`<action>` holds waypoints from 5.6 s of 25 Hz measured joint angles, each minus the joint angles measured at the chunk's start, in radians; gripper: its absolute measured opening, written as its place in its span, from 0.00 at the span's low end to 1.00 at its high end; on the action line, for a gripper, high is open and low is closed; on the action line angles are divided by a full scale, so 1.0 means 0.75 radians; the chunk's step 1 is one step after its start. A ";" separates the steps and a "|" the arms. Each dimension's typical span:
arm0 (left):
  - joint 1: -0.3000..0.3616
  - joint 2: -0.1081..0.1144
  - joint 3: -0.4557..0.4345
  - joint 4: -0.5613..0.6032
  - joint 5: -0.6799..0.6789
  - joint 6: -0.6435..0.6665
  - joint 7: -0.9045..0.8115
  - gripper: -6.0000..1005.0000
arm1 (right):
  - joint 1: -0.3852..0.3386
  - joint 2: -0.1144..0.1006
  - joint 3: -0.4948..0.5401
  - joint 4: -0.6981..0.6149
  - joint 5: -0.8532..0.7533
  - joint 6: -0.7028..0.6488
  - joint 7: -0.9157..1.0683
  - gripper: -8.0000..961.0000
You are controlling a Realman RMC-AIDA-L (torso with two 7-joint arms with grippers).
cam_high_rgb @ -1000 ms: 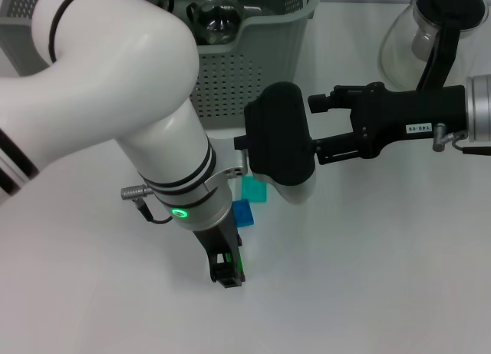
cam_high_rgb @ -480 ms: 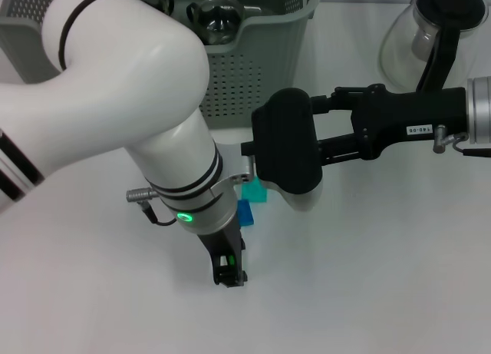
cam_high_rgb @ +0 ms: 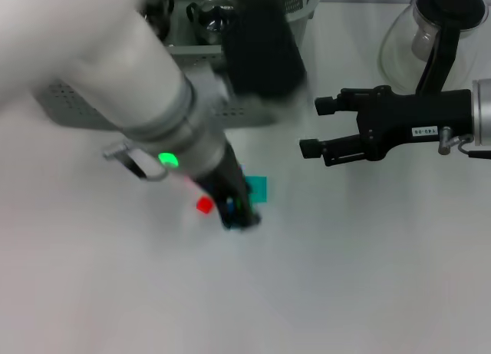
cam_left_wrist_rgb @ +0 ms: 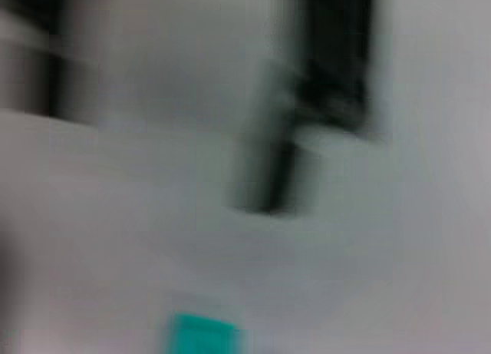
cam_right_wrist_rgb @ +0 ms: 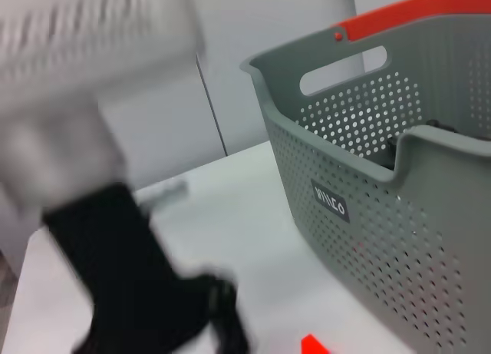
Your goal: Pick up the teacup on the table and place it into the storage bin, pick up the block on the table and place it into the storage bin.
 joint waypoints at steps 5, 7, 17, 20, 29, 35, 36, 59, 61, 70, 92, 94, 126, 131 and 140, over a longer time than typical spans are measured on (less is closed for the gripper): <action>0.088 0.000 -0.408 0.259 -0.112 0.061 -0.056 0.44 | -0.035 -0.003 -0.002 0.001 0.001 -0.009 -0.001 0.92; 0.094 0.003 -0.578 0.318 -0.167 0.072 -0.054 0.45 | -0.043 -0.006 -0.006 0.003 0.001 -0.013 -0.001 0.92; -0.050 0.074 -1.141 0.200 -0.249 -0.069 0.064 0.50 | -0.073 -0.022 -0.004 0.000 -0.020 -0.031 -0.016 0.91; -0.104 0.115 -1.162 -0.035 -0.251 -0.190 0.049 0.51 | -0.073 -0.018 -0.003 0.000 -0.020 -0.019 -0.024 0.91; -0.187 0.163 -1.243 -0.479 -0.392 -0.497 0.130 0.55 | -0.024 -0.007 -0.013 0.000 -0.079 0.002 -0.029 0.91; -0.015 0.096 -1.267 -0.323 -0.797 -0.362 0.464 0.58 | 0.028 0.001 -0.016 -0.002 -0.187 -0.005 -0.039 0.91; 0.025 0.088 -1.271 -0.301 -0.875 -0.317 0.523 0.59 | 0.035 0.003 -0.016 -0.002 -0.203 -0.004 -0.039 0.91; 0.211 0.171 -1.352 -0.901 -1.009 0.433 1.415 0.94 | 0.205 0.105 -0.226 0.067 -0.355 0.271 -0.031 0.90; 0.210 0.161 -1.353 -0.915 -0.961 0.410 1.448 0.94 | 0.217 0.106 -0.248 0.070 -0.355 0.277 -0.029 0.90; 0.201 0.140 -1.322 -0.937 -0.858 0.350 1.552 0.93 | 0.283 0.116 -0.375 0.134 -0.304 0.390 -0.026 0.89; 0.186 0.124 -1.333 -0.916 -0.791 0.323 1.602 0.93 | 0.282 0.120 -0.737 0.155 -0.041 0.637 -0.019 0.88; 0.182 0.122 -1.334 -0.915 -0.792 0.323 1.601 0.93 | 0.281 0.120 -0.758 0.155 -0.020 0.655 -0.019 0.88; 0.199 0.139 -1.370 -0.913 -0.790 0.323 1.584 0.92 | 0.209 0.107 -0.857 0.084 0.080 0.685 0.102 0.45; 0.242 0.152 -1.421 -0.894 -0.786 0.328 1.591 0.92 | 0.131 0.087 -0.835 -0.113 0.069 0.555 0.222 0.45; 0.336 0.167 -1.556 -0.855 -0.773 0.276 1.626 0.92 | 0.113 0.059 -0.648 -0.474 0.007 0.147 0.532 0.45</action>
